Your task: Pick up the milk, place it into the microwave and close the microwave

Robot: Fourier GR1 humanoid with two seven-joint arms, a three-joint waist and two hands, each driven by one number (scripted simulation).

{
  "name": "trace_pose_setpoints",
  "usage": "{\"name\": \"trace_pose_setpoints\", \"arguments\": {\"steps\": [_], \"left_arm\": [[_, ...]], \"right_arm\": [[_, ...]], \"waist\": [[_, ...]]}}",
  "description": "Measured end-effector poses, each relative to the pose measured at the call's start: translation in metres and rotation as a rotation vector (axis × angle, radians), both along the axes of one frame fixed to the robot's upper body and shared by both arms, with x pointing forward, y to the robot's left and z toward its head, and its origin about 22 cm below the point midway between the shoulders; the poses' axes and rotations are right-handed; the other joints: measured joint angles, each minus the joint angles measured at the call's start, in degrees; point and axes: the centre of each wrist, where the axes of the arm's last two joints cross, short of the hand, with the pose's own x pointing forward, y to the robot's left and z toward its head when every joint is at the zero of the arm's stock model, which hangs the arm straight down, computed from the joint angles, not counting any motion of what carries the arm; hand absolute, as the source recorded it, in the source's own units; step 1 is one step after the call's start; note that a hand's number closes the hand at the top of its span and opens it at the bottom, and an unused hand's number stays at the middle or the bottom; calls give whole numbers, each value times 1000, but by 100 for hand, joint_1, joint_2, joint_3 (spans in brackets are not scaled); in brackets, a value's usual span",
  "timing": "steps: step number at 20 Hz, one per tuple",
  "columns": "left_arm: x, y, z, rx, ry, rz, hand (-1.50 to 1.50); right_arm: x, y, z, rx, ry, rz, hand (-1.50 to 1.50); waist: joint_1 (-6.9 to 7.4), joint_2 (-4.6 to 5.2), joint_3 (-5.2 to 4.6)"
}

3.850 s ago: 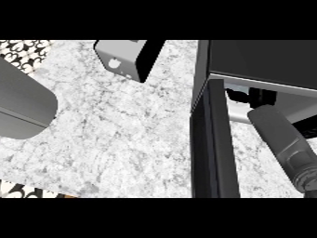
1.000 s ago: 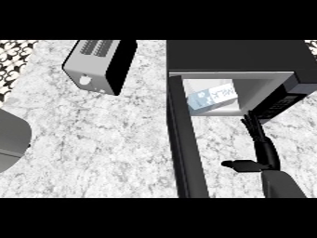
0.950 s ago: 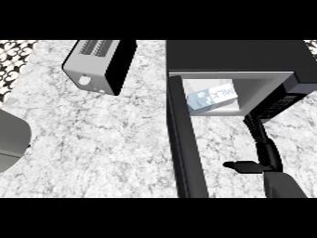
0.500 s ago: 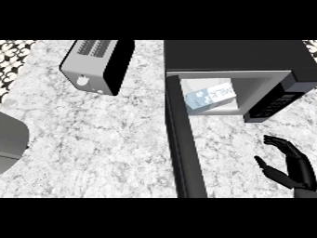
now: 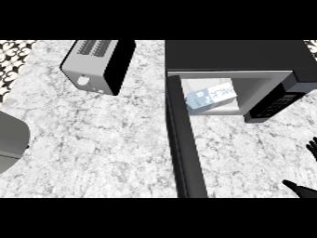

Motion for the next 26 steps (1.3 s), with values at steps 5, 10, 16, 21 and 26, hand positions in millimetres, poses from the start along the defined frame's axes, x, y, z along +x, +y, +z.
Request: {"name": "trace_pose_setpoints", "arguments": {"steps": [5, 10, 16, 21, 26], "left_arm": [[32, -17, -1, 49, -34, 44, 150], [56, -35, -6, 159, 4, -93, 150], [73, -65, -20, 274, 127, -296, 150], [81, -91, -23, 339, 136, -399, 150], [86, -103, -24, 350, 94, -410, 150]], "right_arm": [[-16, -21, 7, 6, 10, -36, -150], [-18, -31, 16, 12, 10, -34, -150], [-14, -44, 31, 11, -14, -25, -150], [-10, -51, 41, 8, -25, 3, -150], [-1, -44, 46, 16, -53, 59, -150]], "waist": [[23, 4, 3], [-37, 12, 9], [-106, 24, 12], [-138, 29, 9], [-248, 44, 2]]}}
